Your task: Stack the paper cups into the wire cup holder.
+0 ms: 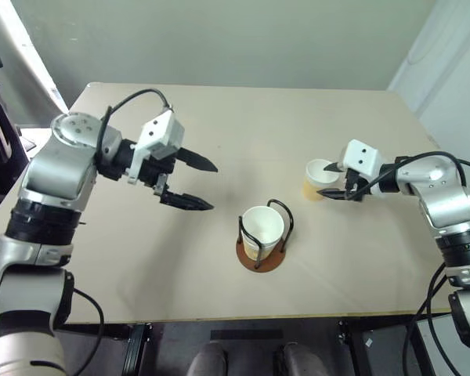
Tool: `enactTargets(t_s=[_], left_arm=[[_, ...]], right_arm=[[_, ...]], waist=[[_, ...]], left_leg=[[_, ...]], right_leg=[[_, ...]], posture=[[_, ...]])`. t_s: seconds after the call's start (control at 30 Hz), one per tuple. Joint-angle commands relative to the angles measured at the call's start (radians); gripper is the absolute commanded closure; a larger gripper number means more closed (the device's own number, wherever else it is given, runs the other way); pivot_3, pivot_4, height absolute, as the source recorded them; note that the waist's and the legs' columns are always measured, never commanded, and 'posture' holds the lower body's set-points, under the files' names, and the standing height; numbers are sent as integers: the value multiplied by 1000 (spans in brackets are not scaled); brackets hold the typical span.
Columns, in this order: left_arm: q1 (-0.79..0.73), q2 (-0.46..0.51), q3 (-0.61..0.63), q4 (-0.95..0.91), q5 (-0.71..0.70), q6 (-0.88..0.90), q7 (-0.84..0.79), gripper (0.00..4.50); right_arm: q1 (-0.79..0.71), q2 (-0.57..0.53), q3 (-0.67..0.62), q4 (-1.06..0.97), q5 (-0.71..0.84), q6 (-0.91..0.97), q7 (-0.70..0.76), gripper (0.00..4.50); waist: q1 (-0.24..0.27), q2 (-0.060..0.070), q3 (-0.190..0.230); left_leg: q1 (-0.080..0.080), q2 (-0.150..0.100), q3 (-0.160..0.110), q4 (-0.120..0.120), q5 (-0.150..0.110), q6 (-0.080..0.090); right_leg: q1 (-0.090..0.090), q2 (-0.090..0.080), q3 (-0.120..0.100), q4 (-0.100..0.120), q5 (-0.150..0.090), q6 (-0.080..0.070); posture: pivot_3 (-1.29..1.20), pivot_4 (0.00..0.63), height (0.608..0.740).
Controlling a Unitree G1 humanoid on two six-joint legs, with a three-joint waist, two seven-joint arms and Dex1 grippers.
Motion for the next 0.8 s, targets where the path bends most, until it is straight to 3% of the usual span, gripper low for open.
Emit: enactTargets(t_s=[0.03,0.2,0.3,0.53,0.8], left_arm=[[28,43,45,-99,-24,15,-15,60],[58,64,65,-130,-30,37,7,60],[71,73,74,-138,-30,40,17,0],[81,77,78,-135,-24,30,30,0],[72,70,73,-123,-21,21,31,0]], right_arm=[[-23,5,0,-21,-9,-14,8,1471],[-38,17,14,-2,-24,-24,19,1471],[-53,24,27,26,-48,-48,17,2043],[-81,34,54,84,-104,-101,15,4461],[-85,43,50,96,-120,-115,28,4461]], waist=[[0,0,0],[0,0,0],[1,0,0],[-2,0,0],[-3,0,0]], left_leg=[[0,0,0,0,0,0],[0,0,0,0,0,0],[0,0,0,0,0,0],[0,0,-1,0,0,0],[0,0,-1,0,0,0]], right_leg=[[0,0,0,0,0,0],[0,0,0,0,0,0],[0,0,0,0,0,0],[0,0,0,0,0,-1],[0,0,0,1,0,-1]], posture=[[0,150,740],[0,150,740],[0,150,740],[0,150,740],[0,150,740]])
